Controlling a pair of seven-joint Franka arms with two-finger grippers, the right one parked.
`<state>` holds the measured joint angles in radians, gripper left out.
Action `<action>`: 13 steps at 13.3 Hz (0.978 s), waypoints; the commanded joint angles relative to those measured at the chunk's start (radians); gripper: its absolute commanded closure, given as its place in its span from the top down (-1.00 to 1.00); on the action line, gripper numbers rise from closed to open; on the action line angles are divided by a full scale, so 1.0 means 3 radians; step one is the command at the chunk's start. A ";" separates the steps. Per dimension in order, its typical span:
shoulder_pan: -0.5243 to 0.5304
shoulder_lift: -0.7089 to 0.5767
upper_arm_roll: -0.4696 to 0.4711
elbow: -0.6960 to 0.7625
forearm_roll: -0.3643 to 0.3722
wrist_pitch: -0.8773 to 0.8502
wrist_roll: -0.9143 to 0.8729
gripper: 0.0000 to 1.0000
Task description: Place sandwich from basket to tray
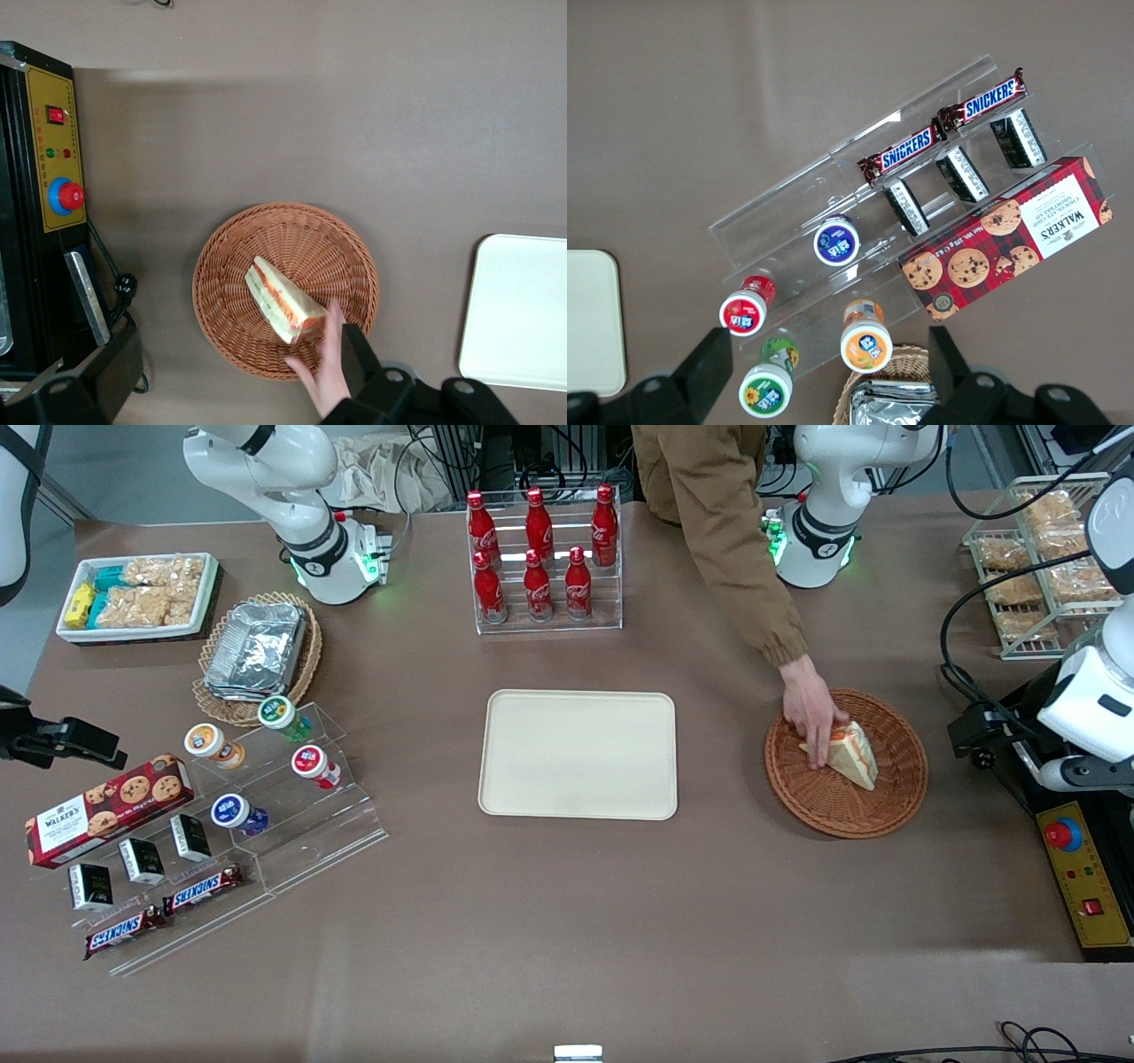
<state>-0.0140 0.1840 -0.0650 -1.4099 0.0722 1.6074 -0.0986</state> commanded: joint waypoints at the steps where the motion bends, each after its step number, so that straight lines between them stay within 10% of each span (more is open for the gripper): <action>1: 0.0011 0.0006 0.0012 0.0083 -0.0046 -0.0091 -0.0009 1.00; 5: 0.0026 -0.0061 0.0012 -0.0055 -0.0041 -0.0438 -0.0014 1.00; 13: 0.0016 -0.1084 0.0119 -0.2310 -0.0179 0.0976 -0.1228 1.00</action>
<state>-0.0066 -0.0637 -0.0303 -1.9543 0.0358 1.8113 -0.3316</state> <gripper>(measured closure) 0.000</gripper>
